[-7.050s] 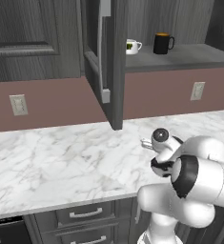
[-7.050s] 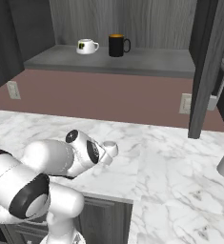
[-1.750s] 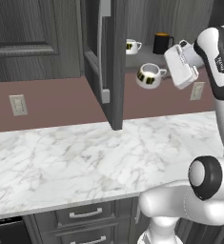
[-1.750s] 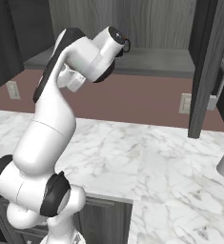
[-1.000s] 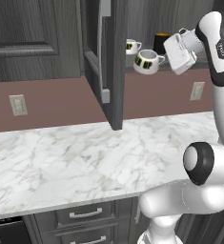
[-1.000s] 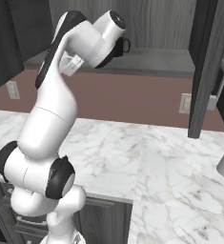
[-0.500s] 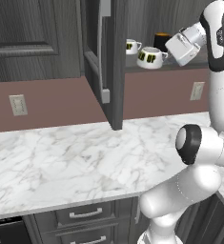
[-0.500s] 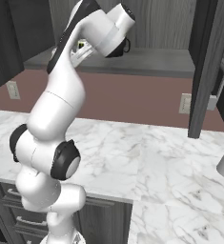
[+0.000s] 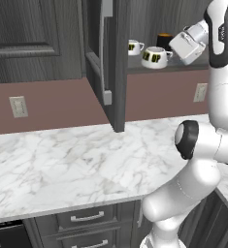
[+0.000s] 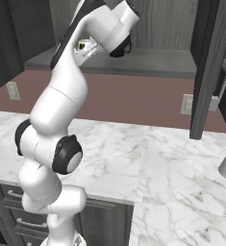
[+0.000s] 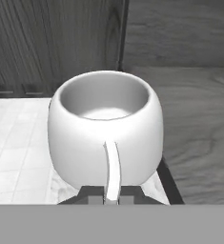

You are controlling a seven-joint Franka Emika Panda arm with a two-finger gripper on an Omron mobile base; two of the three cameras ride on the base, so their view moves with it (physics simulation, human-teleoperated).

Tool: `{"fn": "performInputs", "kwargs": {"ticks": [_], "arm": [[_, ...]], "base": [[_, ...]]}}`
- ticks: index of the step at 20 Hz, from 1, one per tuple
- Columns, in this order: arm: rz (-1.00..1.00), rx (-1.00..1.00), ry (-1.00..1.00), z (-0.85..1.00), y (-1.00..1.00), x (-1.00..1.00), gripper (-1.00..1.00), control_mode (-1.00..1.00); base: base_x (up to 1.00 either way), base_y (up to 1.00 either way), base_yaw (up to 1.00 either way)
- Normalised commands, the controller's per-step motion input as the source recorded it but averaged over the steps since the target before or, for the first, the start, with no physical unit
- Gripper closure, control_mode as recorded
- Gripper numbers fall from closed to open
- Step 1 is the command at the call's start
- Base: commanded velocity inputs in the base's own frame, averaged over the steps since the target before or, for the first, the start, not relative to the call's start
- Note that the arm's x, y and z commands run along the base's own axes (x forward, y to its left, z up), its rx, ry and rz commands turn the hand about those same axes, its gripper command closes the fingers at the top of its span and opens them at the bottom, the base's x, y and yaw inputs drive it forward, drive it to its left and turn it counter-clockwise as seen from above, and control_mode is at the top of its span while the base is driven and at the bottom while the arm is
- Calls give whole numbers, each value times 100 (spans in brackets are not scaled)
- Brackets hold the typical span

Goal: Pick the mug on the counter and place it in the cabinet with the handle facing the right, like the mugs already inside.

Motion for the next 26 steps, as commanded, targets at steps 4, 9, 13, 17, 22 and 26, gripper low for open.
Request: {"fn": "performInputs", "kwargs": {"ticks": [4,9,13,17,22,26], "arm": [[-1,0,4,-8,0,28,100,-100],[-2,0,6,-5,0,37,100,-100],[-1,0,1,0,0,33,100,-100],[0,0,0,0,0,30,100,-100],[0,0,0,0,0,30,100,-100],[0,0,0,-3,0,27,100,-100]], "base": [[0,0,0],[0,0,0],[0,0,0],[0,0,0],[0,0,0],[0,0,0]]}}
